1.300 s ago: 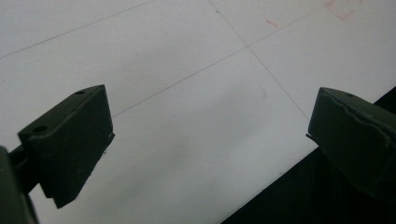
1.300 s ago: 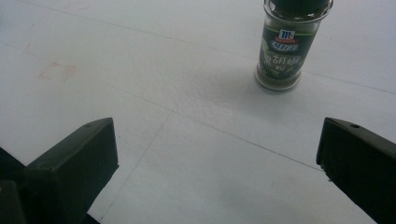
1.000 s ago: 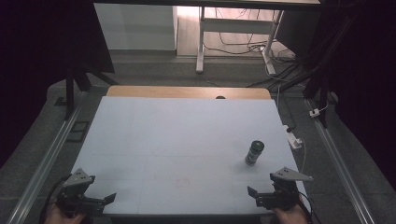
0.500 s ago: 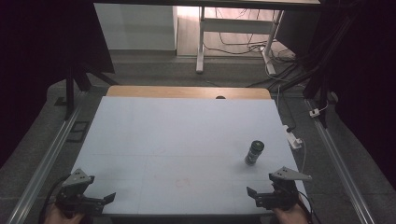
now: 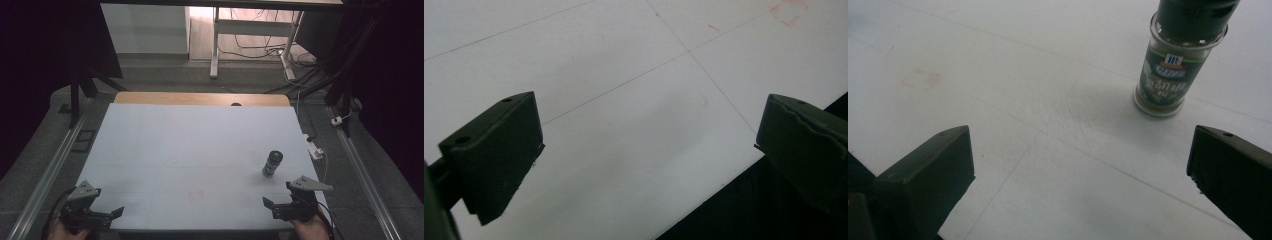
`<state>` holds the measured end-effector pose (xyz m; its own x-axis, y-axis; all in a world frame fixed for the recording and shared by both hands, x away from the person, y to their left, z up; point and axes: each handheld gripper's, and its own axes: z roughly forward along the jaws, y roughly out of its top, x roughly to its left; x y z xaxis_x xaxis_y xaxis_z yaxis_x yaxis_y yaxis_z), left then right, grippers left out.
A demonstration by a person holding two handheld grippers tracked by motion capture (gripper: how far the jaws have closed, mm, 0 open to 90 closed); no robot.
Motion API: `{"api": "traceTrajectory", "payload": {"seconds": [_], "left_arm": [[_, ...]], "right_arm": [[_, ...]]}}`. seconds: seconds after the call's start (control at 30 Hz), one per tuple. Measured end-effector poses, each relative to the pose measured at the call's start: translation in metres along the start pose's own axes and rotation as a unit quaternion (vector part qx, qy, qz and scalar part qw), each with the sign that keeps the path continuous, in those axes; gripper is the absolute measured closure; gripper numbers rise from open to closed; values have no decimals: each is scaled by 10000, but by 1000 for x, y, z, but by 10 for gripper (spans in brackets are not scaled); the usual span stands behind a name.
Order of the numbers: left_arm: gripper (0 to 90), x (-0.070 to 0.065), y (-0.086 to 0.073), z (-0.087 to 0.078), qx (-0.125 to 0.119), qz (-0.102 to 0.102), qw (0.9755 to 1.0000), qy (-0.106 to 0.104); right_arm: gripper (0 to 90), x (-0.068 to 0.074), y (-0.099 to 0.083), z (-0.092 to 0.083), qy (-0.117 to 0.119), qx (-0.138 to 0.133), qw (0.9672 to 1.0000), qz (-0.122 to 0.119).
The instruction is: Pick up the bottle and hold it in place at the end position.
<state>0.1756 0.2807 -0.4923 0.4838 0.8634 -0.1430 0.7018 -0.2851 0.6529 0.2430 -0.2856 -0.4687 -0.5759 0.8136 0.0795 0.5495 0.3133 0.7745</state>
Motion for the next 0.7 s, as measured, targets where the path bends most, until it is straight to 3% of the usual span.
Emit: {"api": "traceTrajectory", "payload": {"seconds": [0.3, 0.7], "left_arm": [[0, 0, 0, 0, -5, 6, 10000, 5], [0, 0, 0, 0, -17, 7, 10000, -3]], "right_arm": [[0, -5, 3, 6, -37, -177, 9998, -6], [0, -16, 6, 18, -171, -11, 9997, 157]]}}
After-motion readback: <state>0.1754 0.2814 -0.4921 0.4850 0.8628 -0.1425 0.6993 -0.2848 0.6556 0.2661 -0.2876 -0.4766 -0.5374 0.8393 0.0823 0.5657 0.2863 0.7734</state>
